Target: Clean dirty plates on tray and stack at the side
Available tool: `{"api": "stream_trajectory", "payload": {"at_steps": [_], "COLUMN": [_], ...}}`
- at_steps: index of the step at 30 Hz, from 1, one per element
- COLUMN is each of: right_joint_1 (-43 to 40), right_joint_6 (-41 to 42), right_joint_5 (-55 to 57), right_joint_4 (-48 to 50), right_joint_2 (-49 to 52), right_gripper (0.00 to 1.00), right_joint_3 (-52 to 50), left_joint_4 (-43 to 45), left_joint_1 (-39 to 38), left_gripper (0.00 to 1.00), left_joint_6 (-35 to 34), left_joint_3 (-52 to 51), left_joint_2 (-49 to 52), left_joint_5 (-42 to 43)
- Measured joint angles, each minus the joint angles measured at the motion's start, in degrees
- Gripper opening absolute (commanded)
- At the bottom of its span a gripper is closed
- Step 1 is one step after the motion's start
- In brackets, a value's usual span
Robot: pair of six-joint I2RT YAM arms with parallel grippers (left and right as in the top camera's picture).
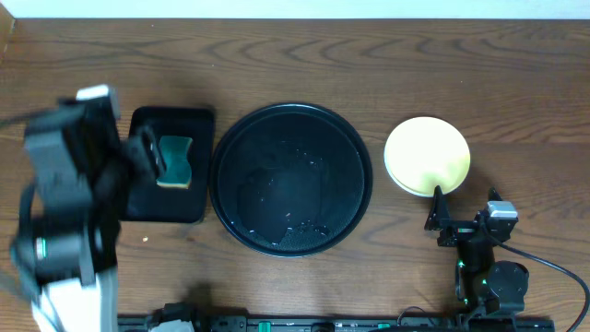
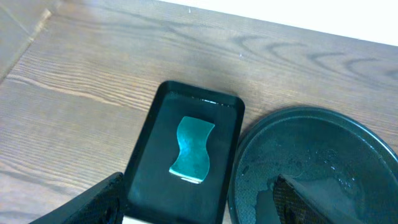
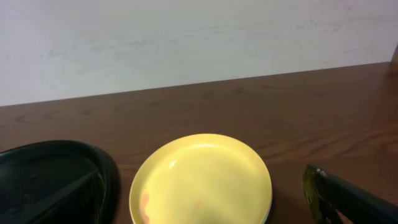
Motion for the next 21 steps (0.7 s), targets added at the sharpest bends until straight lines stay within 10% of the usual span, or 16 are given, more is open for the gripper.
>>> {"api": "stream_trajectory", "payload": {"at_steps": [21], "right_joint_1": [0.0], "right_joint_6": [-0.02], "right_joint_5": [0.0], "right_joint_4": [0.04], "right_joint_2": [-0.02], "right_gripper": [0.99], "right_joint_3": [-0.02], "left_joint_4": [52.85], "left_joint_1": [-6.29], "left_gripper": [0.76], "left_joint_6": [4.33], "left_joint_3": [-57.92], "left_joint_2": [-44.26], "left_joint_5": [-1.25]}}
